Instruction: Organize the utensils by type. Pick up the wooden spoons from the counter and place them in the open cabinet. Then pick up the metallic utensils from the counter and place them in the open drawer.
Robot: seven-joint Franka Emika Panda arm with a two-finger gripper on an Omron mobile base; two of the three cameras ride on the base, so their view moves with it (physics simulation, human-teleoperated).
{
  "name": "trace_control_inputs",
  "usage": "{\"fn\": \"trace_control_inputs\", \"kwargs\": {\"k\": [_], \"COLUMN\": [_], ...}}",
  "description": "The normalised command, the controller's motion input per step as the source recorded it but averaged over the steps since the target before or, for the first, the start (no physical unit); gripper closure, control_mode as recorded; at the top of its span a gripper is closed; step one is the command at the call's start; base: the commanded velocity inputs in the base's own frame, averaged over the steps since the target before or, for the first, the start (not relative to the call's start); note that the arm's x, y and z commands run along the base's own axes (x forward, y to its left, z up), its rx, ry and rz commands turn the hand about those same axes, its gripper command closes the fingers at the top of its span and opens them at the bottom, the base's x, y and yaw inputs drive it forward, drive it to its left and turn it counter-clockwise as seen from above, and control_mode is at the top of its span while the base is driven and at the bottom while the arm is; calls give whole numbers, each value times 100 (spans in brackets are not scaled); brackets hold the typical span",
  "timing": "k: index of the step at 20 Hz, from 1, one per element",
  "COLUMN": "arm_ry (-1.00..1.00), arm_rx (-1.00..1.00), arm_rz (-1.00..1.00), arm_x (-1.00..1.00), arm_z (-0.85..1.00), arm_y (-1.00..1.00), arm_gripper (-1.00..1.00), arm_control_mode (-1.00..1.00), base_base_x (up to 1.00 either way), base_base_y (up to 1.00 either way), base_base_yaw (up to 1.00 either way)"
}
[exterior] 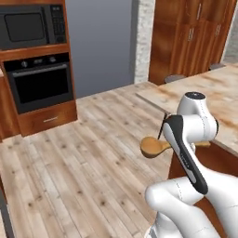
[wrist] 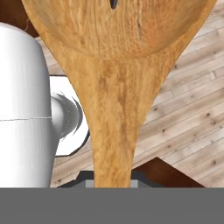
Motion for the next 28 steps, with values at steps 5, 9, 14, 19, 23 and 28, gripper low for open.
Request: {"fn": "trace_control_inputs", "kwargs": {"k": [5,9,14,19,23,28], "arm_ry": [0,0,0,0,0,0], "arm_rx": [0,0,0,0,0,0], "arm_rz": [0,0,0,0,0,0], "arm_x": [0,0,0,0,0,0], "arm_z": [0,0,0,0,0,0], "arm_y": [0,0,0,0,0,0], "arm_gripper": [100,100,100,100,100,100], "arm_control_mode": [100,100,100,100,100,100], "base_base_x": [96,93,92,90,90,89], "base_base_y": [56,61,64,61,62,60], "base_base_yaw": [-29,-26,-28,-32,-32,-33]}}
